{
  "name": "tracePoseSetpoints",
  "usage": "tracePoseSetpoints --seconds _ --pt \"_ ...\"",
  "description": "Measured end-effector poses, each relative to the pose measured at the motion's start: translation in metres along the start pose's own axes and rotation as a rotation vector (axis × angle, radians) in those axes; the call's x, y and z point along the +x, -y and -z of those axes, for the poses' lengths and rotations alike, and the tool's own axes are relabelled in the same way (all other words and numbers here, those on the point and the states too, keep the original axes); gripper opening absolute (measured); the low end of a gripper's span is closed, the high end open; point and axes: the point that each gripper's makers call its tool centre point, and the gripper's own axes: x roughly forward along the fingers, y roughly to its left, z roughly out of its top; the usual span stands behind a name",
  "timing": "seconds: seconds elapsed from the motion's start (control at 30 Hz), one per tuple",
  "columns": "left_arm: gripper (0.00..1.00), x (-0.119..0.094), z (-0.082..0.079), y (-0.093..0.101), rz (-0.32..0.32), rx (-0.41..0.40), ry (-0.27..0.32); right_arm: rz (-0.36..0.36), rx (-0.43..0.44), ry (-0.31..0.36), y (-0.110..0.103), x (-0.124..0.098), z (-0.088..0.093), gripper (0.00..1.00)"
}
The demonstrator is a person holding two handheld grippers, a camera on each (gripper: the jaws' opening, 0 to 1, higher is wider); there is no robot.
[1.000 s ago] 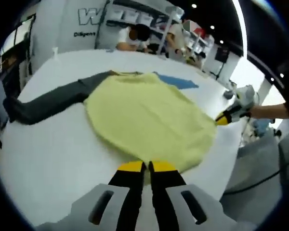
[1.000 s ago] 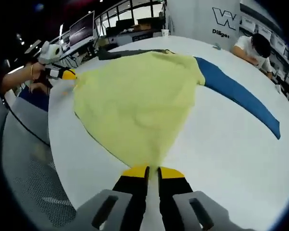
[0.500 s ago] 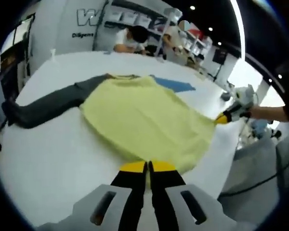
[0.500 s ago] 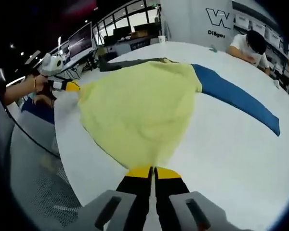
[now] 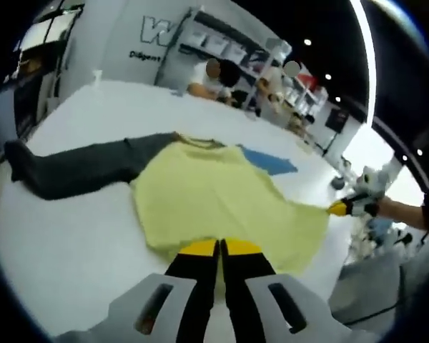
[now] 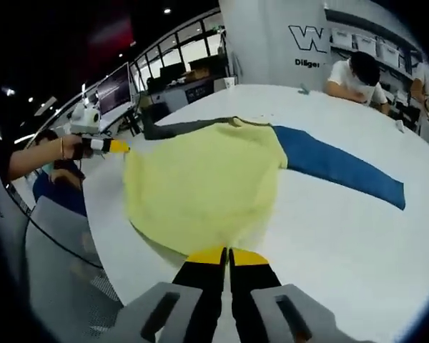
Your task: Fold the garment on the visible template until the final outline fits inside the template.
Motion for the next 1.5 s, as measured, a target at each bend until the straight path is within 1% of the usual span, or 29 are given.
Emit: tracePoseSetpoints --seconds 0.07,0.1,0.13,0.17,0.2,0.3,0.4,0.43,0.5,0.53,0.57,0.63,0.7,0.73,0.83,0.87,0.9,0.93,1.0,1.03,1.07,1.1,1.13,1.17,1.23,1.33,1.37,1.43,1.5 --pt "0.0 0.006 0.004 -0.003 -0.007 -0.001 -0.014 0.002 0.004 -0.002 0.0 0.0 0.002 0.0" --pt "0.0 0.013 0.012 -0.002 -0.009 0.014 -0.044 0.003 0.006 -0.004 -0.004 0.0 0.004 0.0" --pt "0.01 0.014 0.015 0.0 -0.002 0.024 -0.055 0.003 0.005 -0.005 -0.004 0.0 0.004 0.0" --pt "0.05 0.015 0.018 0.001 0.004 0.033 -0.066 0.003 0.005 -0.005 -0.005 0.0 0.005 0.0" --pt "0.12 0.015 0.037 0.003 0.003 0.105 -0.141 0.001 -0.002 -0.001 -0.006 0.0 0.007 0.0" --pt "0.25 0.012 0.054 0.004 -0.022 0.146 -0.188 0.011 -0.007 -0.011 -0.003 0.001 0.011 0.0" --pt "0.24 0.006 0.066 -0.002 -0.048 0.178 -0.224 0.015 0.002 -0.021 -0.001 0.003 0.016 0.0" --pt "0.24 0.006 0.071 -0.011 -0.068 0.181 -0.23 0.016 0.004 -0.02 -0.002 0.001 0.014 0.0" --pt "0.22 0.001 0.074 -0.015 -0.083 0.172 -0.226 0.021 0.005 -0.019 -0.001 0.001 0.012 0.0" --pt "0.2 -0.004 0.075 -0.015 -0.087 0.151 -0.217 0.022 0.006 -0.021 -0.001 0.001 0.013 0.0" --pt "0.15 -0.005 0.076 -0.015 -0.088 0.132 -0.216 0.022 0.006 -0.022 -0.002 0.0 0.014 0.0" --pt "0.02 -0.011 0.083 -0.023 -0.129 0.192 -0.261 0.02 0.004 -0.027 -0.003 0.0 0.015 0.0" --pt "0.03 -0.013 0.086 -0.024 -0.138 0.193 -0.272 0.02 0.004 -0.027 -0.003 0.0 0.015 0.0" --pt "0.03 -0.015 0.087 -0.02 -0.13 0.189 -0.273 0.023 0.005 -0.025 -0.003 -0.001 0.015 0.0" --pt "0.01 -0.023 0.085 -0.014 -0.103 0.145 -0.273 0.041 -0.003 -0.014 0.0 -0.004 0.012 0.0" --pt "0.01 -0.023 0.078 -0.009 -0.084 0.095 -0.237 0.04 -0.003 -0.011 0.0 -0.005 0.012 0.0" --pt "0.0 -0.024 0.075 -0.007 -0.082 0.072 -0.225 0.039 -0.002 -0.01 0.0 -0.005 0.011 0.0" --pt "0.0 -0.028 0.063 -0.004 -0.061 0.019 -0.191 0.032 -0.004 -0.006 -0.001 -0.006 0.01 0.0" --pt "0.0 -0.031 0.048 0.006 -0.038 -0.011 -0.147 0.024 -0.007 -0.003 -0.002 -0.007 0.009 0.0" --pt "0.0 -0.032 0.042 0.012 0.001 -0.041 -0.128 0.023 -0.012 -0.002 -0.004 -0.008 0.007 0.0" --pt "0.0 -0.033 0.041 0.018 0.044 -0.039 -0.147 0.024 -0.016 0.0 -0.006 -0.008 0.007 0.0" --pt "0.0 -0.033 0.039 0.02 0.055 -0.021 -0.147 0.025 -0.016 0.0 -0.007 -0.008 0.007 0.0" --pt "0.0 -0.031 0.032 0.026 0.061 0.029 -0.132 0.027 -0.015 0.0 -0.006 -0.007 0.009 0.0" --pt "0.0 -0.029 0.029 0.029 0.066 0.038 -0.121 0.026 -0.014 0.0 -0.006 -0.007 0.009 0.0" --pt "0.0 -0.021 0.026 0.033 0.082 -0.012 -0.103 0.026 -0.006 -0.006 -0.008 -0.005 0.011 0.0" --pt "0.0 -0.014 0.03 0.03 0.072 -0.026 -0.107 0.028 0.002 -0.008 -0.008 -0.006 0.014 0.0" --pt "0.0 -0.011 0.042 0.029 0.043 -0.013 -0.147 0.033 0.009 -0.006 -0.007 -0.007 0.015 0.0" --pt "0.0 -0.012 0.053 0.028 0.021 0.004 -0.182 0.039 0.015 -0.007 -0.005 -0.007 0.017 0.0" --pt "0.0 -0.015 0.06 0.024 -0.005 0.004 -0.194 0.046 0.016 -0.012 -0.003 -0.007 0.02 0.0"
